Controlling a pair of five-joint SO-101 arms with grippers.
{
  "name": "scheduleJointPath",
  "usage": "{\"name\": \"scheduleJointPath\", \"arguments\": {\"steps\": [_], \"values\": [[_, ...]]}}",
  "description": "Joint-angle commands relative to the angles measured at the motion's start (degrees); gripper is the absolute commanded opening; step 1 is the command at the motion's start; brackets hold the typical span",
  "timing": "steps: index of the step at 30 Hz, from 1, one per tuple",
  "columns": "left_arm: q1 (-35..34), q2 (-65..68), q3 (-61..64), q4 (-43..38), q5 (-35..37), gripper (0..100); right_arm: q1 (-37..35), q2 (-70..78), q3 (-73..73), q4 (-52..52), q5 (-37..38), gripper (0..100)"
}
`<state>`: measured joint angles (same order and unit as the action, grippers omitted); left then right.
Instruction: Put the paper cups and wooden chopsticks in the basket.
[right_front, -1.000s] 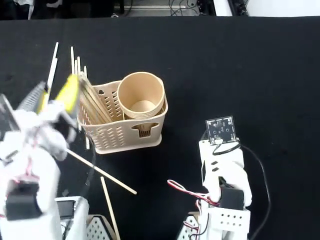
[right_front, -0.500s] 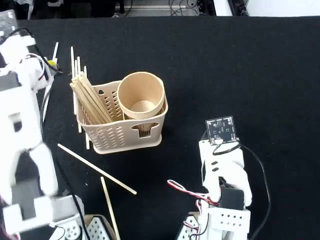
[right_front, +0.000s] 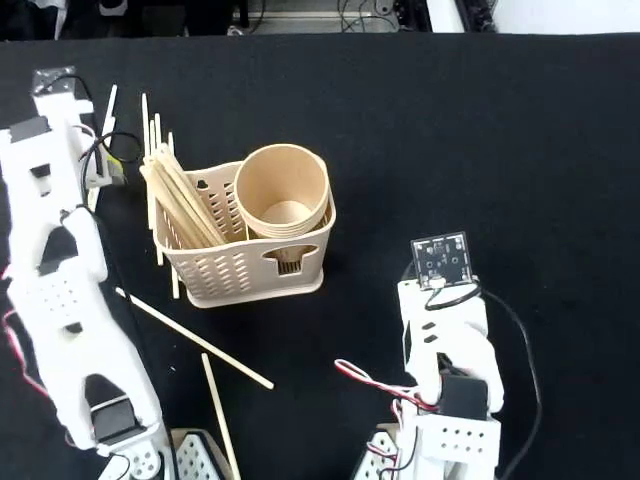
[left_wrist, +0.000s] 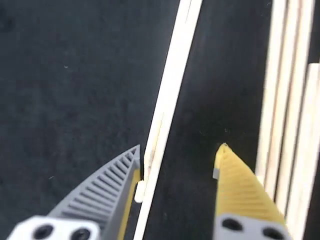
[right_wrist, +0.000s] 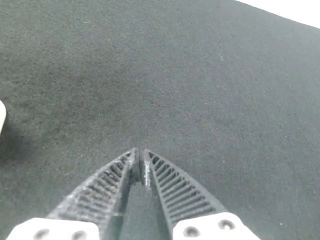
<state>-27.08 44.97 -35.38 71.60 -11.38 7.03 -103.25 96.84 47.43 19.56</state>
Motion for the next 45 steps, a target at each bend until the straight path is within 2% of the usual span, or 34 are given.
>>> {"name": "scheduleJointPath", "arguments": {"steps": [1, 6, 11, 12, 17, 22, 26, 34, 38, 42, 45], "values": [[-0.57, 11.87, -22.37, 10.64, -0.7, 24, -0.7, -1.54, -0.22, -0.7, 0.62, 1.5], [-0.84, 25.41, -42.86, 20.92, -0.97, 21, -0.7, -1.54, -0.22, -0.7, 0.62, 1.5], [-0.48, 35.87, -60.09, 29.1, -6.77, 6, -0.7, -1.54, -0.22, -0.7, 0.62, 1.5], [-0.48, 37.01, -60.7, 29.27, -7.65, 2, -0.7, -1.54, -0.22, -0.7, 0.62, 1.5], [-0.92, 35.87, -59.65, 29.27, -7.91, 3, -0.7, -1.54, -0.22, -0.7, 0.62, 1.5], [-0.92, 29.1, -59.38, 29.54, -2.29, 3, -0.7, -1.63, -0.22, -0.7, 0.62, 1.5], [0.4, 17.14, -51.82, 29.63, 2.02, 3, -0.7, -1.63, -0.22, -0.79, 0.62, 1.5], [4.0, -23.47, -8.4, 29.1, 2.11, 3, -0.7, -1.54, -0.22, -0.79, 0.62, 1.5], [3.56, -39.74, 3.12, 27.52, 1.67, 3, -0.7, -1.63, -0.22, -0.79, 0.62, 1.5], [1.01, -44.22, 10.59, 16.97, -1.58, 3, -0.7, -1.63, -0.22, -0.7, 0.62, 1.5], [0.22, -39.3, 16.13, 8.88, -3.16, 12, -0.7, -1.63, -0.22, -0.7, 0.62, 1.5]]}}
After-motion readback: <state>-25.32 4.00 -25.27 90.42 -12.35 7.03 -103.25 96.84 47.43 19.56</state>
